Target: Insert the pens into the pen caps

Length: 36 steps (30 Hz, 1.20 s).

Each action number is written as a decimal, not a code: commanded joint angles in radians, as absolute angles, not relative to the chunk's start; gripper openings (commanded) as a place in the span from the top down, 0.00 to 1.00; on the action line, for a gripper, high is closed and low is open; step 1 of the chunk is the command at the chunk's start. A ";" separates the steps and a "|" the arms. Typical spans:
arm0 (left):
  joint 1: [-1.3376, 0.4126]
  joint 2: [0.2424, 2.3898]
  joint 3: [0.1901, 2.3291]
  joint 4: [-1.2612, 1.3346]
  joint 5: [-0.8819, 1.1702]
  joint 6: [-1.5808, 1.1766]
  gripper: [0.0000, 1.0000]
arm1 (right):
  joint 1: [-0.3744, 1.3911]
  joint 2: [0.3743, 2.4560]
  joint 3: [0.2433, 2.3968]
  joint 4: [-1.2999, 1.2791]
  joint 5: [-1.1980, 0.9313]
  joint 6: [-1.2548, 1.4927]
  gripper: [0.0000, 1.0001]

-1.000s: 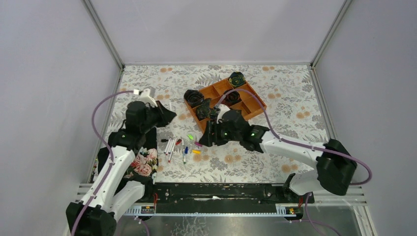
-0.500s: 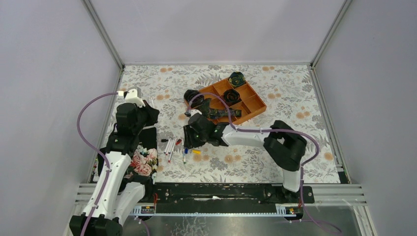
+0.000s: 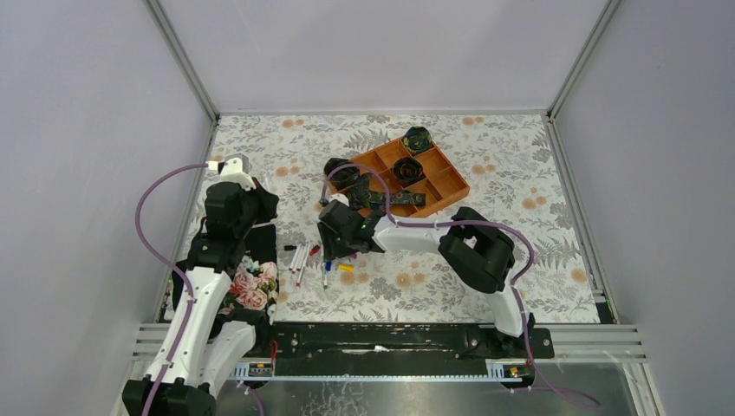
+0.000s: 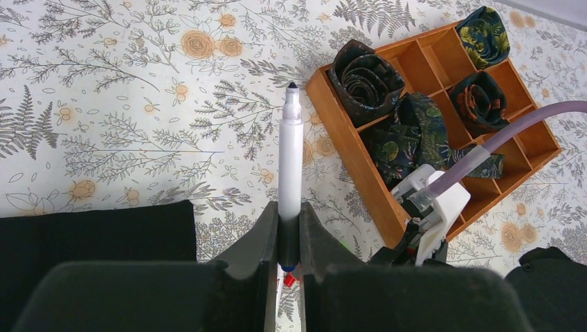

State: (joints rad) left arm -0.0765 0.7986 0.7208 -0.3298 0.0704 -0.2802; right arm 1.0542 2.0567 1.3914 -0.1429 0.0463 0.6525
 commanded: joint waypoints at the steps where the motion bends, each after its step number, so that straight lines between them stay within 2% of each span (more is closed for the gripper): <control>1: -0.071 0.788 0.728 -0.322 0.049 -0.261 1.00 | 1.060 2.079 1.452 -0.178 0.110 0.627 0.50; 4: -0.072 0.788 0.728 -0.322 0.048 -0.259 1.00 | 1.060 2.098 1.474 -0.198 0.134 0.614 0.47; 8: -0.071 0.788 0.727 -0.322 0.046 -0.258 1.00 | 1.060 2.126 1.506 -0.227 0.177 0.597 0.37; 11: -0.071 0.787 0.726 -0.322 0.042 -0.258 1.00 | 1.059 2.153 1.535 -0.244 0.193 0.579 0.36; 20: -0.071 0.787 0.726 -0.322 0.046 -0.259 1.00 | 1.057 2.245 1.645 -0.299 0.224 0.523 0.36; 30: -0.071 0.781 0.724 -0.322 0.047 -0.260 1.00 | 1.053 2.327 1.800 -0.470 0.367 0.506 0.42; 36: -0.071 0.780 0.725 -0.322 0.049 -0.259 1.00 | 1.049 2.354 1.834 -0.477 0.337 0.514 0.43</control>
